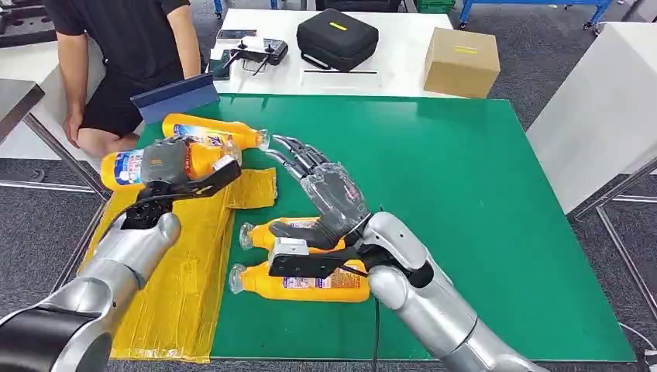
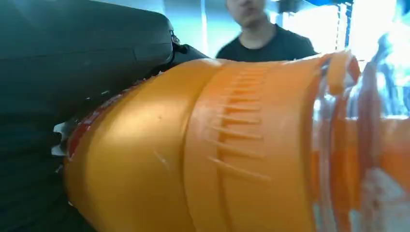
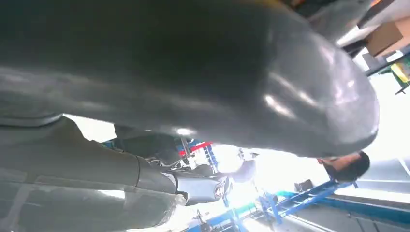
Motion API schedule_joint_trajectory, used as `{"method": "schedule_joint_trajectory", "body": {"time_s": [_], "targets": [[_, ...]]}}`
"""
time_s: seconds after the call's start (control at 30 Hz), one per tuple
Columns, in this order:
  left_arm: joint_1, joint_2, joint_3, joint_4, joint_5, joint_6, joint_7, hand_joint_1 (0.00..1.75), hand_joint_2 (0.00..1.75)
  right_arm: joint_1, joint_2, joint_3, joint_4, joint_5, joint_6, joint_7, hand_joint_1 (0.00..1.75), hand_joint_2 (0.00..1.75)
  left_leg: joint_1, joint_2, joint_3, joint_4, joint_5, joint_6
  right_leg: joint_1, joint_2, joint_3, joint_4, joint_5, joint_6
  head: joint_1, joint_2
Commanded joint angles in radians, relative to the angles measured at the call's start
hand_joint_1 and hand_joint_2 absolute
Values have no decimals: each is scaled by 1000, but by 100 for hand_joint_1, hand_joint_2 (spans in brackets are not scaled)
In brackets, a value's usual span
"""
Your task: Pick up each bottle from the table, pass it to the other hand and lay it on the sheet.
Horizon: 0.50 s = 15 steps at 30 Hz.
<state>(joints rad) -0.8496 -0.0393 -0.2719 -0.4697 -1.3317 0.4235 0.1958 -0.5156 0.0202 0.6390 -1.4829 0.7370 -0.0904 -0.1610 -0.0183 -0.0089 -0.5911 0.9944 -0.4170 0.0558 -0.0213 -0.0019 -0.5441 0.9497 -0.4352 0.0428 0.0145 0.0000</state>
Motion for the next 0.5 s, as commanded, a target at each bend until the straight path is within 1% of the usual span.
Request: {"method": "schedule_joint_trajectory", "body": {"time_s": [0.03, 0.17, 0.23, 0.3, 0.47, 0.5], "targets": [[-57, -58, -67, 132, -22, -73, -77, 0, 0, -59, -8, 16, 99, 8, 8, 5, 0, 0, 1, 1, 2, 1, -1, -5, 1, 0, 3, 1, -1, -3, 0, 0], [-57, -59, -46, 119, -21, -64, -116, 0, 0, -51, -9, 12, 88, 15, 15, 6, 0, 0, 1, 0, 1, 1, -1, -3, 1, 0, 1, 0, 0, -2, 0, 0], [-60, -58, -49, 121, -34, -69, -108, 0, 0, -46, -8, 7, 79, 17, 19, 9, 0, 0, 2, 1, 1, 2, -1, -6, 2, 0, 2, 1, -1, -4, 0, 0], [-61, -58, -41, 117, -38, -67, -112, 0, 0, -44, -9, 3, 72, 20, 24, 13, 0, 0, 1, 1, 0, 1, 0, -3, 1, 0, 0, 0, 0, -2, 0, 0], [-61, -58, -41, 117, -38, -67, -112, 0, 0, -44, -9, 3, 72, 20, 24, 13, 0, 0, 1, 0, 2, 1, -1, -5, 1, 0, 1, 1, -1, -3, -1, 0], [-61, -58, -41, 117, -38, -67, -112, 0, 0, -44, -9, 3, 72, 20, 24, 13, 0, 0, 1, 1, 1, 1, 0, -3, 1, 0, 1, 0, 0, -2, 0, 0]]}}
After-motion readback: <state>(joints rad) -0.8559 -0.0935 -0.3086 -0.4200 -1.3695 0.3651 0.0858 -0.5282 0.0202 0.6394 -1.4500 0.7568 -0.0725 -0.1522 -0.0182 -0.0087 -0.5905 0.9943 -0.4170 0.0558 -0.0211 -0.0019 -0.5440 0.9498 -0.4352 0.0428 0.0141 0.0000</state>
